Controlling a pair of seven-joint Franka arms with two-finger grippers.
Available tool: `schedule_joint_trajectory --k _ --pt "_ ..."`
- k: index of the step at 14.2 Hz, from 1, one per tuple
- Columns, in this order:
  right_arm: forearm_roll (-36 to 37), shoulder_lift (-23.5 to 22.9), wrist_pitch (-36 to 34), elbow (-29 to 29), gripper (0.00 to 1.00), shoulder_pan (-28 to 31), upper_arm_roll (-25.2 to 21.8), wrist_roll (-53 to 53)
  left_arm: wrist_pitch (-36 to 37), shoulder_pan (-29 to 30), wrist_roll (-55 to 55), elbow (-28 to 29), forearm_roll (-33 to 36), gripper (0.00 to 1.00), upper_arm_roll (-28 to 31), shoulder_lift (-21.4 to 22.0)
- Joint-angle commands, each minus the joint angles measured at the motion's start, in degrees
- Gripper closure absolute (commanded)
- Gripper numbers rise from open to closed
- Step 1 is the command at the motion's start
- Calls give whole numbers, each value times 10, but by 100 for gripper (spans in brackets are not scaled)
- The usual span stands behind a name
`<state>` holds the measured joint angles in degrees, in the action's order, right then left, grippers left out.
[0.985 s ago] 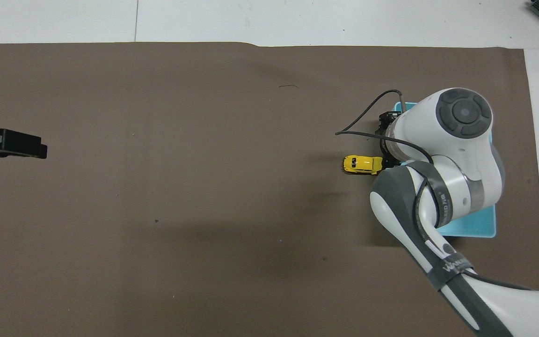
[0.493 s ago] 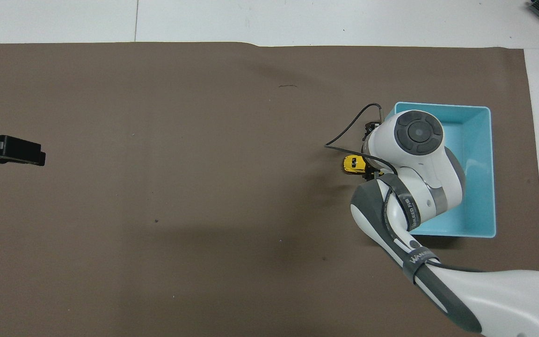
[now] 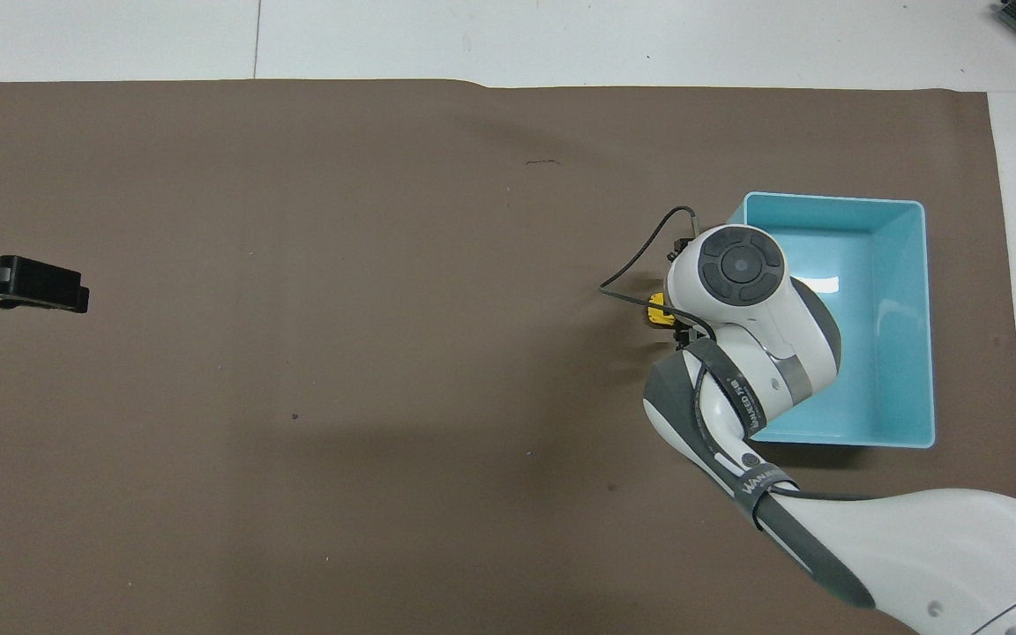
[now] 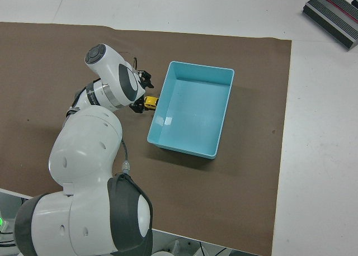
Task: Wind up and store yellow beetle car
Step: 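Grasp the yellow car beside the box with the right gripper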
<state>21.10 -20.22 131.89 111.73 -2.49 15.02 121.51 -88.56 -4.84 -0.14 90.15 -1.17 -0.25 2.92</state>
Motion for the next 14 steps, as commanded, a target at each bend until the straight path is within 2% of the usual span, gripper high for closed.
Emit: schedule_joint_trajectory --k 1,4,5,7,10,14 --pt "29 -1 35 23 0 6 3 22 10 6 5 -9 10 0 -10 -2" --pt "30 -2 50 33 0 8 3 32 6 18 4 -10 11 0 -28 -6" --pt "35 -2 50 34 39 8 3 32 5 17 4 -10 10 0 -27 -6" --pt "61 -2 47 34 99 7 3 33 6 20 1 -9 4 0 -27 -3" --pt "63 -3 34 23 100 6 3 32 8 21 5 -3 3 0 -27 1" --pt "63 -8 -43 -33 100 -24 4 31 6 21 7 -5 3 0 -22 1"
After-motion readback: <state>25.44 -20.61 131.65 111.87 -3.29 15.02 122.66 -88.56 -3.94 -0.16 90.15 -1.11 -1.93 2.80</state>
